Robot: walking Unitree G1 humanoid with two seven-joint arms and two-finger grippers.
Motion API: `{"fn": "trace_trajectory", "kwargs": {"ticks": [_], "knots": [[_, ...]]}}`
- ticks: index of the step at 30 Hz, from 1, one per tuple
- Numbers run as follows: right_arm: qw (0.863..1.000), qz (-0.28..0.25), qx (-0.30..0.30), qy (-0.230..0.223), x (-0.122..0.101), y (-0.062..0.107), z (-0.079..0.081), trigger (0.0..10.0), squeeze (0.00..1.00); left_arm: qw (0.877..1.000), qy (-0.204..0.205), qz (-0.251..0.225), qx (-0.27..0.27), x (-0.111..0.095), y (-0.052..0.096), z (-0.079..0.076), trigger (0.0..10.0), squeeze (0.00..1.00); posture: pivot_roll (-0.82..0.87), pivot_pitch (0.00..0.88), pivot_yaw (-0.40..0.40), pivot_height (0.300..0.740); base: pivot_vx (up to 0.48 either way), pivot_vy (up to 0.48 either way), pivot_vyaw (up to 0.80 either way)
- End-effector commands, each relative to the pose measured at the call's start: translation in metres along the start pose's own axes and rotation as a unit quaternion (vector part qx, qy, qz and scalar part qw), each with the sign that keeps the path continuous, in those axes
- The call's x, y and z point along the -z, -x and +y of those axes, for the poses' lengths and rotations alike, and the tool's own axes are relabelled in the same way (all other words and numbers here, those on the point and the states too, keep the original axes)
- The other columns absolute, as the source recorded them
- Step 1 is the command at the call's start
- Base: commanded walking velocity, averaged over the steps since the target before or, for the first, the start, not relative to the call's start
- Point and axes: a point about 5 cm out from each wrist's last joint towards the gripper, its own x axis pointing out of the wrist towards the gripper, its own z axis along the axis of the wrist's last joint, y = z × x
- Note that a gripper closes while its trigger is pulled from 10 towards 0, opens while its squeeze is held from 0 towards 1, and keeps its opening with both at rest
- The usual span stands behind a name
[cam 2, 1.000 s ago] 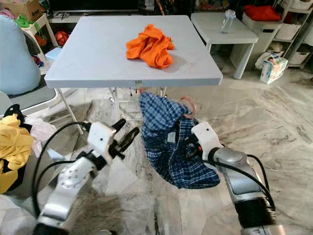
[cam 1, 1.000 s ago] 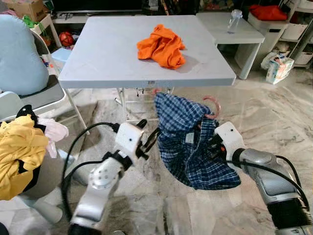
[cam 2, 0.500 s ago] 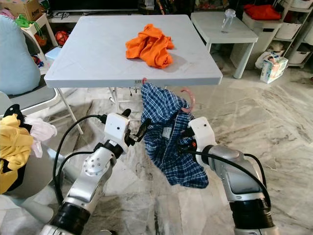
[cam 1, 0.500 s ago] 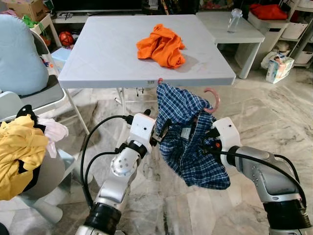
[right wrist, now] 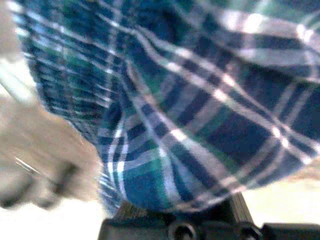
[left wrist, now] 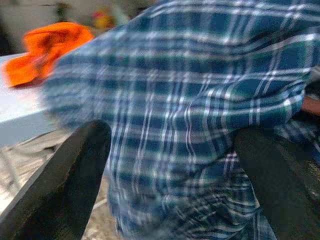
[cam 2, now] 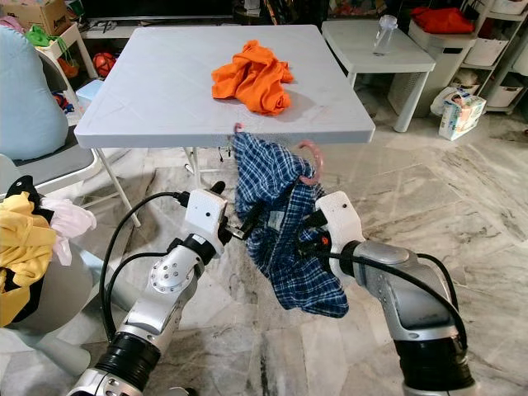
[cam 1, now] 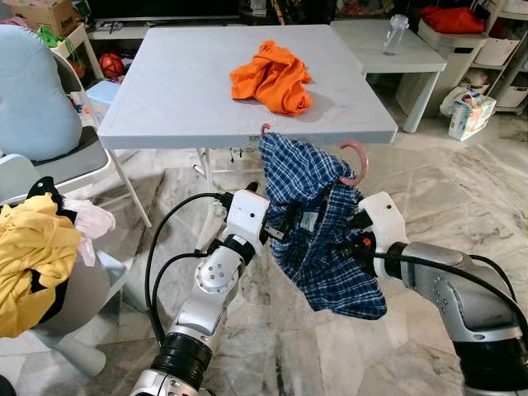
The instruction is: Hang hanger
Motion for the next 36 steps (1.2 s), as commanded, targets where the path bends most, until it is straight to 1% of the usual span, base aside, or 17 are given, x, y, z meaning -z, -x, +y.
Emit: {"fn": "trace_trajectory", "kwargs": {"ticks": [1,2,4,5,7,11,13,15,18,22,25,26,28,29,31,32,36], "knots": [[0.999,0.007,0.018,0.043,0.005,0.002,-0.009,10.0,0.00,0.999,-0.006,0.004,0.038,-0.003,0.004,-0.003,10.0,1.00,0.01,0.060,-0.020,0.740,0.000,0.000,0.00],[0.997,0.021,0.023,0.064,0.011,0.003,-0.015,10.0,0.00,0.998,-0.014,0.010,0.053,-0.002,0.011,0.001,10.0,1.00,0.02,0.061,-0.020,0.740,0.000,0.000,0.00],[0.997,0.027,0.024,0.071,0.013,0.004,-0.017,10.0,0.00,0.998,-0.017,0.013,0.064,-0.002,0.015,0.003,10.0,1.00,0.02,0.061,-0.020,0.740,0.000,0.000,0.00],[0.997,0.032,0.023,0.072,0.016,0.004,-0.020,10.0,0.00,0.996,-0.028,0.017,0.081,-0.001,0.022,0.006,10.0,1.00,0.03,0.061,-0.018,0.740,0.000,0.000,0.00],[0.995,0.037,0.018,0.088,0.018,0.004,-0.022,10.0,0.00,0.994,-0.047,0.021,0.097,0.000,0.028,0.009,10.0,1.00,0.03,0.061,-0.018,0.740,0.000,0.000,0.00],[0.987,0.040,-0.020,0.155,0.023,0.004,-0.019,10.0,0.00,0.989,-0.061,0.035,0.130,-0.003,0.036,0.015,10.0,1.00,0.04,0.059,-0.020,0.740,0.000,0.000,0.00],[0.982,0.044,-0.036,0.182,0.025,0.005,-0.018,10.0,0.00,0.986,-0.079,0.037,0.143,-0.004,0.038,0.017,10.0,1.00,0.04,0.058,-0.021,0.740,0.000,0.000,0.00],[0.978,0.050,-0.038,0.201,0.028,0.006,-0.019,10.0,0.00,0.984,-0.083,0.040,0.152,-0.005,0.039,0.017,10.0,1.00,0.04,0.058,-0.021,0.740,0.000,0.000,0.00],[0.970,0.056,-0.033,0.233,0.030,0.007,-0.027,10.0,0.00,0.978,-0.087,0.053,0.184,-0.003,0.043,0.018,10.0,1.00,0.04,0.057,-0.020,0.740,0.000,0.000,0.00],[0.962,0.050,-0.054,0.264,0.029,0.011,-0.028,10.0,0.00,0.968,-0.099,0.069,0.219,0.000,0.048,0.017,10.0,1.00,0.03,0.057,-0.017,0.740,0.000,0.000,0.00],[0.960,0.050,-0.056,0.271,0.029,0.011,-0.029,10.0,0.00,0.967,-0.098,0.071,0.223,0.000,0.048,0.017,10.0,1.00,0.03,0.058,-0.017,0.740,0.000,0.000,0.00],[0.953,0.043,-0.069,0.292,0.027,0.013,-0.028,10.0,0.00,0.964,-0.097,0.082,0.235,0.002,0.049,0.017,10.0,1.00,0.03,0.058,-0.017,0.740,0.000,0.000,0.00],[0.951,0.037,-0.076,0.299,0.026,0.014,-0.026,10.0,0.00,0.962,-0.099,0.086,0.239,0.004,0.049,0.017,10.0,1.00,0.03,0.059,-0.017,0.740,0.000,0.000,0.00],[0.945,0.023,-0.094,0.313,0.022,0.016,-0.023,10.0,0.00,0.959,-0.107,0.091,0.245,0.005,0.049,0.018,10.0,1.00,0.03,0.058,-0.016,0.740,0.000,0.000,0.00],[0.942,0.017,-0.103,0.319,0.021,0.017,-0.021,10.0,0.00,0.959,-0.108,0.091,0.246,0.006,0.049,0.019,10.0,1.00,0.03,0.058,-0.016,0.740,0.000,0.000,0.00],[0.936,0.015,-0.116,0.332,0.021,0.020,-0.019,10.0,0.00,0.959,-0.109,0.088,0.245,0.004,0.047,0.020,10.0,1.00,0.03,0.059,-0.015,0.740,0.000,0.000,0.00],[0.933,0.020,-0.121,0.339,0.025,0.022,-0.021,10.0,0.00,0.961,-0.105,0.079,0.242,-0.001,0.042,0.022,10.0,1.00,0.03,0.059,-0.015,0.740,0.000,0.000,0.00]]}}
